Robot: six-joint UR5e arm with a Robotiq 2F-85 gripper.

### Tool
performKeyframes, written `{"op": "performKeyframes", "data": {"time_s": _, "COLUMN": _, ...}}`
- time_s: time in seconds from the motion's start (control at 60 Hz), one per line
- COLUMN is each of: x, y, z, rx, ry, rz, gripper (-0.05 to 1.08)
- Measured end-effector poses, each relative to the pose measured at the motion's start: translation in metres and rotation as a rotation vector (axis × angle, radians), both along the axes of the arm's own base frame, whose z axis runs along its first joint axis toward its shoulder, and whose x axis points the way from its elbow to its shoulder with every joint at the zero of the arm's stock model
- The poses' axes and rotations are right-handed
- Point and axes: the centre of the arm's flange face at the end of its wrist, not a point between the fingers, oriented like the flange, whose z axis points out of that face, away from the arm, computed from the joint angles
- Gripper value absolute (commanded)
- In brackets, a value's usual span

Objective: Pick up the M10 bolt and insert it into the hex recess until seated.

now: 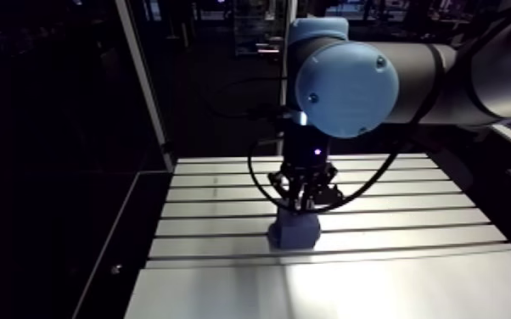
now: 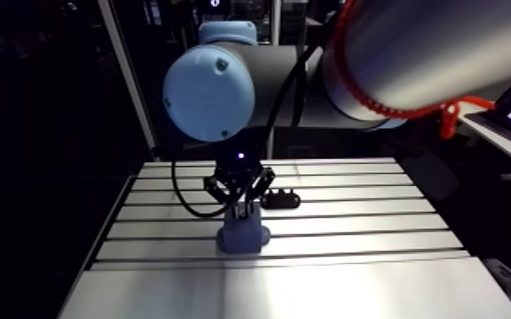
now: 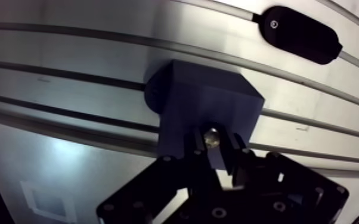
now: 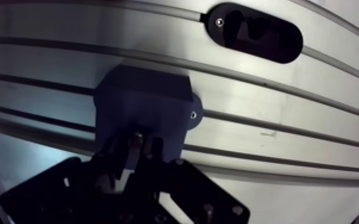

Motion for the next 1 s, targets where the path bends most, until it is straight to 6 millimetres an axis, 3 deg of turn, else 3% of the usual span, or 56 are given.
{"op": "performKeyframes", "data": {"time_s": 1.0, "x": 0.0000, "y": 0.0016, "z": 0.0003, "rx": -0.019, "ry": -0.007, "rz": 0.156, "gripper": 0.72}}
